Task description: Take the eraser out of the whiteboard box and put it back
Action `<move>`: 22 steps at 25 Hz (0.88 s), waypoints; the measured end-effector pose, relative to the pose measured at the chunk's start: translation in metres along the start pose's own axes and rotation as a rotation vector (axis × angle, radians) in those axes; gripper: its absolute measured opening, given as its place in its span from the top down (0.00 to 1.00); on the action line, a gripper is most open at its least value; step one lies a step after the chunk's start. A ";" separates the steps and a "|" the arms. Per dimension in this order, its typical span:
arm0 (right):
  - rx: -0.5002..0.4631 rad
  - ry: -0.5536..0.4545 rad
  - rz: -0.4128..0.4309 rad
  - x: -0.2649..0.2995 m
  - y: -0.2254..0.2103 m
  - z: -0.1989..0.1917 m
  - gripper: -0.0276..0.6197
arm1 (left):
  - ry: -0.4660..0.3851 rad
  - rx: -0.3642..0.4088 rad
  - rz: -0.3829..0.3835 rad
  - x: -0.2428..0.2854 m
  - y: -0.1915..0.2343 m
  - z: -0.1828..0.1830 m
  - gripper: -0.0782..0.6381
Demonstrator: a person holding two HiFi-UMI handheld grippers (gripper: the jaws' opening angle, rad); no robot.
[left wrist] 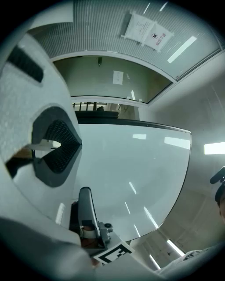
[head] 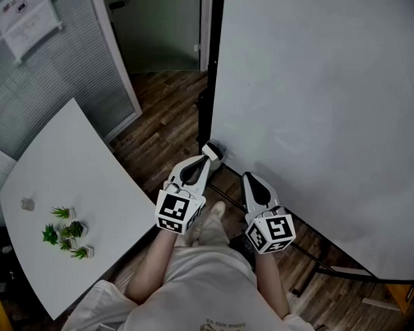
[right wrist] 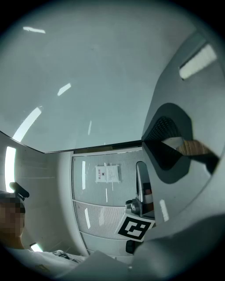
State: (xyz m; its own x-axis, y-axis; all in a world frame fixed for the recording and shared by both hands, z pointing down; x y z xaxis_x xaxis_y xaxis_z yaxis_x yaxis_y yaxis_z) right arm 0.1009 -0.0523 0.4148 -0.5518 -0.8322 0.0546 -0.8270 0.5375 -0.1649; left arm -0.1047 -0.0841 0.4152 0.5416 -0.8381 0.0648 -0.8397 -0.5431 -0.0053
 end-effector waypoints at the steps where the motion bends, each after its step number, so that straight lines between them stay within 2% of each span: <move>1: -0.002 0.002 0.003 0.000 0.000 0.000 0.94 | 0.003 0.001 -0.002 0.000 -0.001 0.000 0.90; 8: -0.021 0.031 0.031 -0.002 -0.001 0.000 0.94 | 0.005 0.008 -0.004 0.002 -0.005 0.000 0.90; 22: -0.021 0.019 0.012 -0.013 -0.004 0.003 0.94 | -0.008 0.015 -0.015 0.000 -0.010 0.004 0.90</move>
State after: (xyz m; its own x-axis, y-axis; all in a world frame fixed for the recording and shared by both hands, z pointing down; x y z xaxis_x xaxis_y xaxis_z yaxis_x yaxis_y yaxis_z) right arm 0.1114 -0.0436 0.4119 -0.5631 -0.8233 0.0715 -0.8225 0.5499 -0.1453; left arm -0.0964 -0.0794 0.4109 0.5545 -0.8303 0.0566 -0.8309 -0.5562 -0.0190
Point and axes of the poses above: the fingertips, and each gripper's own axes: x forward along the fingers, y to its left, z out of its top, the point moved 10 cm from there along -x, backward along the fingers
